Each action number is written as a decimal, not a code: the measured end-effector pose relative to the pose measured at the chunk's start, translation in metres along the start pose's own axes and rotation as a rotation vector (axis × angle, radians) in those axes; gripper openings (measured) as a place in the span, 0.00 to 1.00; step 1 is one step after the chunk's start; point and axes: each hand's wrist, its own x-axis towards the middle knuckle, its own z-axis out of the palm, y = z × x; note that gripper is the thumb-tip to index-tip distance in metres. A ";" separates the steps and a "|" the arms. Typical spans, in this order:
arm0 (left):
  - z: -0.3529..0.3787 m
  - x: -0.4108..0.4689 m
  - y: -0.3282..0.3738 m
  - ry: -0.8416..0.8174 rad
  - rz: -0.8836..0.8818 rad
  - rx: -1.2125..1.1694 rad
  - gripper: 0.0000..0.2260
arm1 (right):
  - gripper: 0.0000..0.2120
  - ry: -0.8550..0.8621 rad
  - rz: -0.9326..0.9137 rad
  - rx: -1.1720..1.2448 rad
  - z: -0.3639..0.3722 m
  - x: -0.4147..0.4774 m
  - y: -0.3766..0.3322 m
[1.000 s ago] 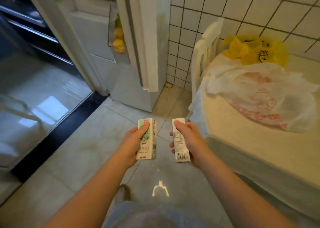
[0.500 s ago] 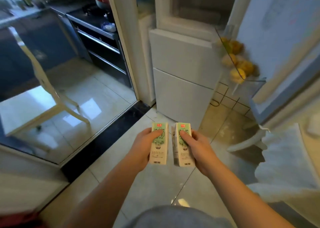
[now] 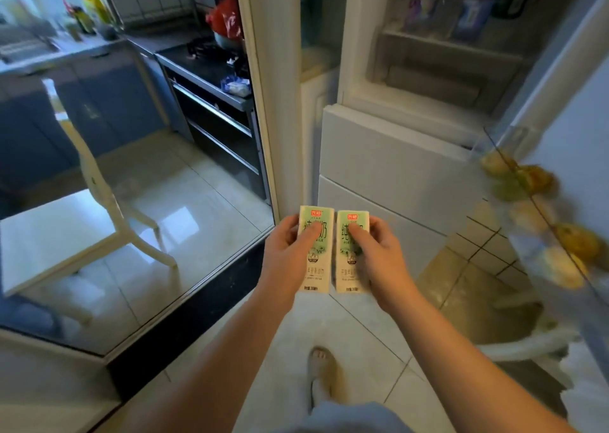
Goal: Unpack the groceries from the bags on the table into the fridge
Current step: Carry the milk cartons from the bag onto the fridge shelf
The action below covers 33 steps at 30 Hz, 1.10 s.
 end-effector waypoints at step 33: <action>0.296 0.374 0.407 -0.458 0.868 -0.296 0.12 | 0.13 0.511 -1.092 -0.036 -0.096 0.359 -0.437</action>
